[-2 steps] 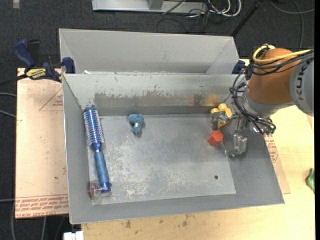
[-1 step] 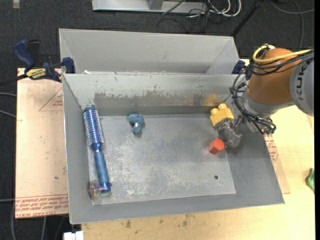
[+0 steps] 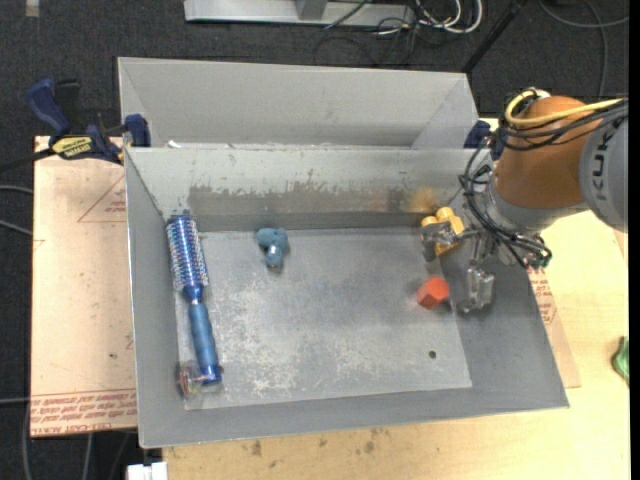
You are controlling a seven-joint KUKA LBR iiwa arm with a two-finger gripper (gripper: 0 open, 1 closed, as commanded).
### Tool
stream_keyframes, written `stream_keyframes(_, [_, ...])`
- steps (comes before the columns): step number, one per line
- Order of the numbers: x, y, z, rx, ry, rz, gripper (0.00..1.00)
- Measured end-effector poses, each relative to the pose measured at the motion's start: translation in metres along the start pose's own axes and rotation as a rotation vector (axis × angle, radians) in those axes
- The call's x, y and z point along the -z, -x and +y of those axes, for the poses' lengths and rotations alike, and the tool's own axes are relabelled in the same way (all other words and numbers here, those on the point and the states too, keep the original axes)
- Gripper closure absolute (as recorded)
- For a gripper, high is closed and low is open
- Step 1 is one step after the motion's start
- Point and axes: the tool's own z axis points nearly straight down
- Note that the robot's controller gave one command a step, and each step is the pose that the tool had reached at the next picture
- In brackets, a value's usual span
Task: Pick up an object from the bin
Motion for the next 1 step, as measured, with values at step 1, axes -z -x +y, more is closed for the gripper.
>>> stream_keyframes(1, [0.0139, -0.0018, 0.0161, 0.383, 0.002, 0.001, 0.0])
